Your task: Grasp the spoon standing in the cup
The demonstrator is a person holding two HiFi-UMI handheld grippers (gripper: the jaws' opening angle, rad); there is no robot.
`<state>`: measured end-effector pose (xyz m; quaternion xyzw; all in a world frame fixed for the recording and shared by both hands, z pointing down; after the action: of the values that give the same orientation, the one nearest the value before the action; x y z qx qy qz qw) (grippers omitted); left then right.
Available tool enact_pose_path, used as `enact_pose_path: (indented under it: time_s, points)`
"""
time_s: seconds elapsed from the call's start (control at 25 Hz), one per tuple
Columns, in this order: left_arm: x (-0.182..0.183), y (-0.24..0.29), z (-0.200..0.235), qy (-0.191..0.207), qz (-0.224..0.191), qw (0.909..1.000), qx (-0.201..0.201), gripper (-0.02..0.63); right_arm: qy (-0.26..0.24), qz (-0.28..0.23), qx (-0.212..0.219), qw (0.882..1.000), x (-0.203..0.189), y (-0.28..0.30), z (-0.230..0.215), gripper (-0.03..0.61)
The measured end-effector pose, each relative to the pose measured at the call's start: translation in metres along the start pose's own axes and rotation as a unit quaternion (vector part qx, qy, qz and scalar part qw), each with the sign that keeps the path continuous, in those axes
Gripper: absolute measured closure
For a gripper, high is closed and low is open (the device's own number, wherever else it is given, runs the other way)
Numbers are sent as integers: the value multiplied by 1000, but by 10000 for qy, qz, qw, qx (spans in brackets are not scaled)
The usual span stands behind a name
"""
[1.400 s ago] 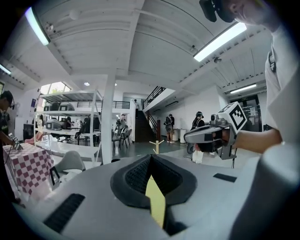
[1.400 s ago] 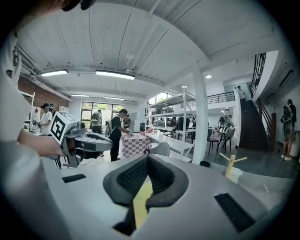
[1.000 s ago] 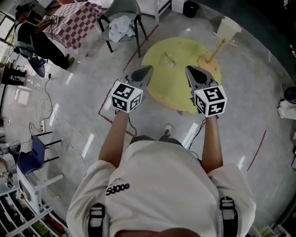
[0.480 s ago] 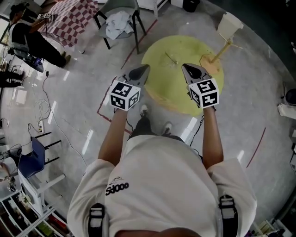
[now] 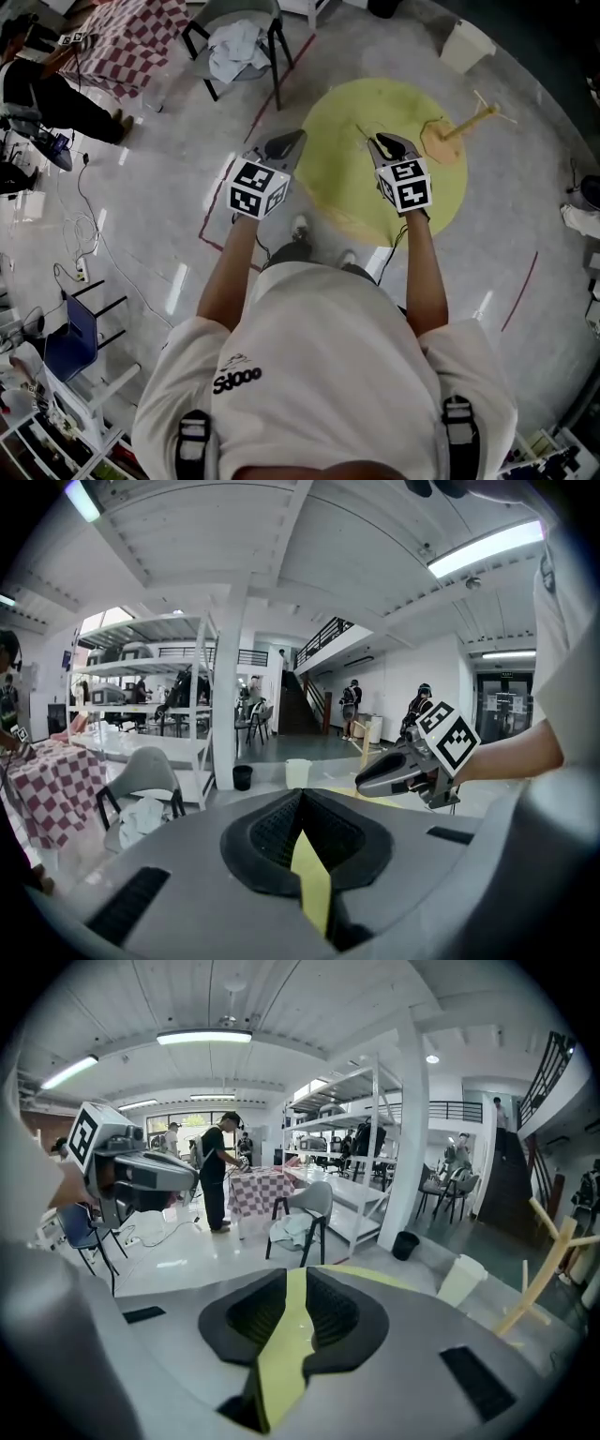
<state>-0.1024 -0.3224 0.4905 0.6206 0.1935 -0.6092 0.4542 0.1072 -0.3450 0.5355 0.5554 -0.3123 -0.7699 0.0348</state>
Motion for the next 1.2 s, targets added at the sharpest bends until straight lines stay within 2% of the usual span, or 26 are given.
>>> enact_pose_path:
  time_s: [0.2, 0.32, 0.64, 0.88, 1.2]
  points:
    - [-8, 6, 38, -111, 133, 9997, -152, 586, -89, 362, -117, 9992, -7, 44, 11, 491]
    - [-11, 5, 56, -146, 208, 9994, -235, 586, -115, 522, -223, 9983, -11, 65, 17, 464]
    - [-26, 18, 97, -201, 411, 9977, -492, 586, -101, 1020, -502, 9935, -42, 116, 17, 451]
    - [-34, 20, 119, -283, 527, 9964, -599, 586, -320, 1312, -771, 9878, -52, 132, 20, 481]
    - [-40, 26, 120, -254, 618, 9954, -690, 586, -320, 1321, -1214, 9833, -55, 138, 15, 545]
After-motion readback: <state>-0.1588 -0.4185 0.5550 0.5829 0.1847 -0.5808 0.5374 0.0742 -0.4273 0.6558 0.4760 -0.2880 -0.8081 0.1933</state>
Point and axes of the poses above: the fingertips, and each gripper's own axes: y forward along the fingers, z to its left, x out of its top, the point moved 6 cm from there along -y, backward along the fingers, and after that the axes turned 14 degrees about -x, right-handed, at the moved point
